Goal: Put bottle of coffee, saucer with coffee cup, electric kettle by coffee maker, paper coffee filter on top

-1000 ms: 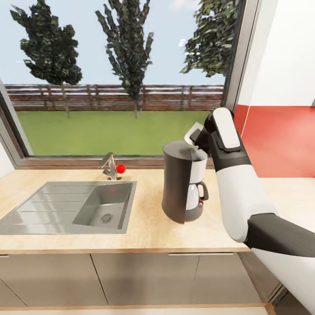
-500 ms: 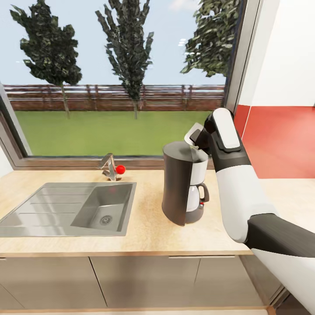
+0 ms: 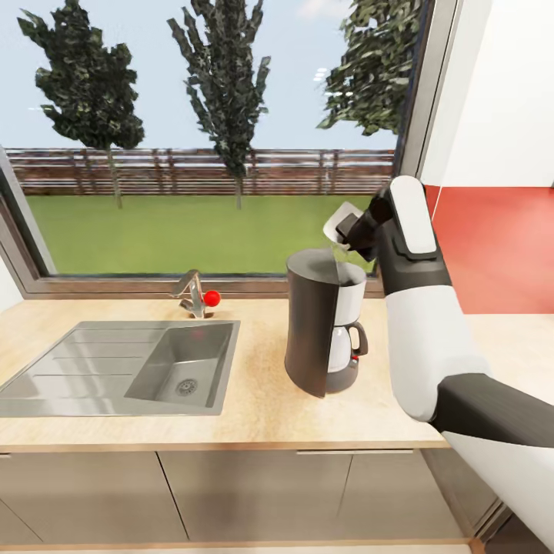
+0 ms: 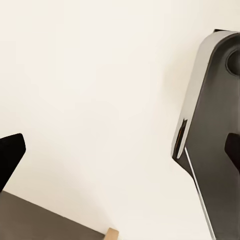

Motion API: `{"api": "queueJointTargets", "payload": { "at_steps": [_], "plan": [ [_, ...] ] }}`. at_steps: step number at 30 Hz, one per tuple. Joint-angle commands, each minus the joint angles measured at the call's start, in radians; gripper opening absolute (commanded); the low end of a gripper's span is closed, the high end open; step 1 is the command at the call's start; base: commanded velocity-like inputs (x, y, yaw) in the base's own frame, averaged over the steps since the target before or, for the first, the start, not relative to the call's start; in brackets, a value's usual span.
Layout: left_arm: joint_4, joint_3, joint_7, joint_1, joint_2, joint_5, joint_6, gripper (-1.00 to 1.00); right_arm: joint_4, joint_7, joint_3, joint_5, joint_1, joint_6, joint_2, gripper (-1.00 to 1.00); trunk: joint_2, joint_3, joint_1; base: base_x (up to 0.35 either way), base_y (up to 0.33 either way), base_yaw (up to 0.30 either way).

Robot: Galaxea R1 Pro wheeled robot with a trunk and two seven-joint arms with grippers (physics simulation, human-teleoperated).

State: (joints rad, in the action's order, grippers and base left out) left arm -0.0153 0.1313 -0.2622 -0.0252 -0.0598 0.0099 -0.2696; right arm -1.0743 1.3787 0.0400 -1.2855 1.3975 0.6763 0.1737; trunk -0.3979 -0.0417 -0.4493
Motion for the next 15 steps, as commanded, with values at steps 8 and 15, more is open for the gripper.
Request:
{"api": "queueJointTargets", "payload": {
  "at_steps": [8,15],
  "plan": [
    [-0.003,0.006,0.000,0.000,0.005,0.001,-0.006,1.00,0.044,0.051,0.048,-0.046,0.035,0.002,0.001,-1.00,-0.002,-0.002,-0.001,0.000,0.000,0.000],
    [-0.003,0.006,0.000,-0.002,0.006,0.001,-0.004,1.00,0.084,0.090,0.069,-0.083,0.074,-0.006,0.001,-1.00,-0.002,-0.002,-0.001,0.000,0.000,0.000]
  ]
}}
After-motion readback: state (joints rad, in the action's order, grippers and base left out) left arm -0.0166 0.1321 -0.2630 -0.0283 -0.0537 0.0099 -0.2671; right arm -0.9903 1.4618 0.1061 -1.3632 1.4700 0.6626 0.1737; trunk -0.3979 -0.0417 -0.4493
